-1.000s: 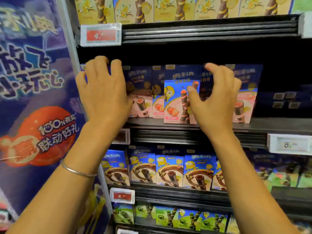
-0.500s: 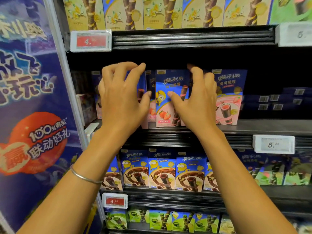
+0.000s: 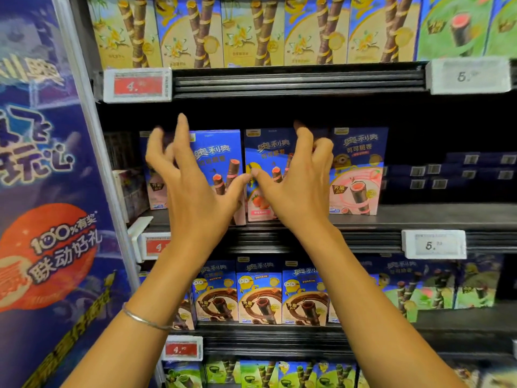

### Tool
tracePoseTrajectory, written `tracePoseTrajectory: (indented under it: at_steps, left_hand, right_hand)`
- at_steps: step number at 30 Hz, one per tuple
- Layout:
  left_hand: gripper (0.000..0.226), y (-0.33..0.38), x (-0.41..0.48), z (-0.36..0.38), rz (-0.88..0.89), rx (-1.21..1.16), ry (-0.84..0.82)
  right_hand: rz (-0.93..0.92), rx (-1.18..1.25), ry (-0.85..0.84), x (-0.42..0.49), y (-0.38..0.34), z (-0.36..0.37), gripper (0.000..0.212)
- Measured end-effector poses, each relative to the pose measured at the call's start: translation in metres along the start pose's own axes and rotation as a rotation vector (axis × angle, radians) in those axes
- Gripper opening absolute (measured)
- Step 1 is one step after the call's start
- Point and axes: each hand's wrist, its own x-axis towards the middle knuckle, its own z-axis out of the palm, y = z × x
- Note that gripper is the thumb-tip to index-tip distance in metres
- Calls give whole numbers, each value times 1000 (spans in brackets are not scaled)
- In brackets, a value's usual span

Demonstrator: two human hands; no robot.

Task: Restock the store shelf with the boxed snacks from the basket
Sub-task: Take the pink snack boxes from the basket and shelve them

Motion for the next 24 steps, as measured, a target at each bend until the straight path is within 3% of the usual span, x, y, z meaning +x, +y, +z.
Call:
tracePoseTrajectory:
  at_steps: [8,17,24]
  left_hand:
    - [99,-7,3,6,19,197,-10]
    - [114,-18,-4,4,-44,80,-9]
    - [106,-16,-2,10,-50,52,-25]
  right_hand:
    - [-9,-136,50,-7,-8,8,88]
    - [31,-151,64,-16,-12,19,103]
    - [53,-154,128,-18,-4,6,108]
